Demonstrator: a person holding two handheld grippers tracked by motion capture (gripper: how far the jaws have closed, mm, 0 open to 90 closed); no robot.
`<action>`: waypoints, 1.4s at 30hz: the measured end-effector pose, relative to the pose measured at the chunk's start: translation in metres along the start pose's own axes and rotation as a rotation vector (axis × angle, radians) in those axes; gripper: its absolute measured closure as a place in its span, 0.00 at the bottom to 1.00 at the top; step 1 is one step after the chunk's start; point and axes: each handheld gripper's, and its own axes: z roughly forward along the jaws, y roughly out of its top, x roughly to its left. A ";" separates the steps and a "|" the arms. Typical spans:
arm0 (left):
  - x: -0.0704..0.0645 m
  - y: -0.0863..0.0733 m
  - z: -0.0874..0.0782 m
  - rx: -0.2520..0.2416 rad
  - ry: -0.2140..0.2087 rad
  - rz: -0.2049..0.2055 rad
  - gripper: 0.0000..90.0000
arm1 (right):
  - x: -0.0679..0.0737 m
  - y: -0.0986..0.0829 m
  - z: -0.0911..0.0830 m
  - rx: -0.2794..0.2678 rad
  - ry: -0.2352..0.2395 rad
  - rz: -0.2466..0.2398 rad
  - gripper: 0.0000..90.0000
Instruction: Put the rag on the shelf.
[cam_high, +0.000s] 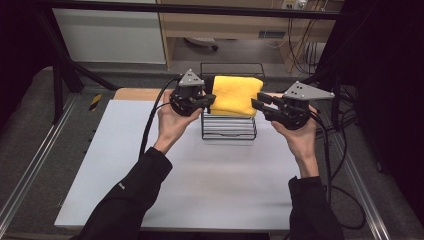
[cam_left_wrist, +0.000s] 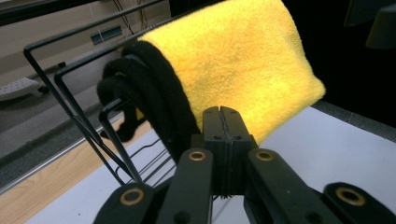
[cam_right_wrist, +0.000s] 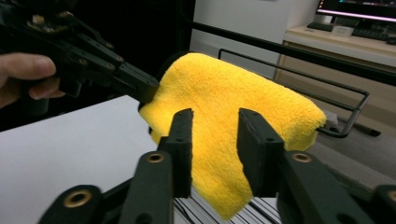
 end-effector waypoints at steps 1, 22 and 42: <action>0.000 -0.002 0.001 0.001 -0.002 0.000 1.00 | 0.000 0.000 0.003 0.013 0.008 0.010 0.85; 0.004 -0.025 0.018 -0.034 0.019 -0.014 0.98 | -0.014 -0.040 0.038 0.096 -0.111 0.091 0.94; 0.012 -0.055 -0.038 0.017 -0.035 -0.042 0.43 | 0.004 -0.029 -0.003 0.066 -0.052 0.133 0.23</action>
